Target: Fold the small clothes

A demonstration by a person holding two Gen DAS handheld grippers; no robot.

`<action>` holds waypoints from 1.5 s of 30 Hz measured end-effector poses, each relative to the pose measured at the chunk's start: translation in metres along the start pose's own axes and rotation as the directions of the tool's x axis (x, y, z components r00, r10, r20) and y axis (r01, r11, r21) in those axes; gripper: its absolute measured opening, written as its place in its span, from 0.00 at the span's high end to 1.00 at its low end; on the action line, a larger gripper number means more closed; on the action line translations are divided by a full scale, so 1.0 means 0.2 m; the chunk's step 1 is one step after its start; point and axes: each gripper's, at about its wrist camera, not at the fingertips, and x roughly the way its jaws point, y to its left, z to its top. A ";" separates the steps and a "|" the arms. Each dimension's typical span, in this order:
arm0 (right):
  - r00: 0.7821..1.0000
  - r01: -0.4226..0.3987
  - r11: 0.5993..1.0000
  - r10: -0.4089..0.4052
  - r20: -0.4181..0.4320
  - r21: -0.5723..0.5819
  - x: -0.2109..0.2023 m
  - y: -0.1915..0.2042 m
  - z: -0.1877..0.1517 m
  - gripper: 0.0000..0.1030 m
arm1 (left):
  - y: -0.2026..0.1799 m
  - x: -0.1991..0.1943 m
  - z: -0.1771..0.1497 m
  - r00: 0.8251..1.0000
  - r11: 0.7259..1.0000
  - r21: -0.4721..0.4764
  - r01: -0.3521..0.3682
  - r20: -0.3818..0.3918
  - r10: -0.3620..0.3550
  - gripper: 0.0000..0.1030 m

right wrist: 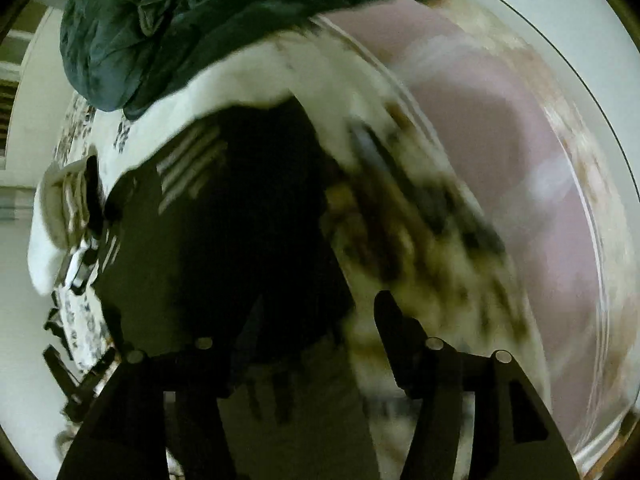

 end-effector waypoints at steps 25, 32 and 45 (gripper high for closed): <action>0.983 -0.088 0.983 0.059 -0.175 -0.162 -0.09 -0.41 -0.04 0.42 | -1.75 0.34 -1.55 0.943 0.866 0.471 0.168 -0.334 -0.002 0.39; 0.973 -0.212 0.968 0.197 -0.117 -0.132 0.05 -0.22 0.33 0.42 | -1.55 0.24 -1.44 0.968 0.908 0.400 0.126 -0.249 -0.025 0.93; 0.959 -0.203 0.978 0.189 -0.210 -0.045 0.55 0.12 0.87 0.43 | -1.44 -0.02 -1.41 0.979 0.946 0.280 0.161 -0.169 -0.116 0.94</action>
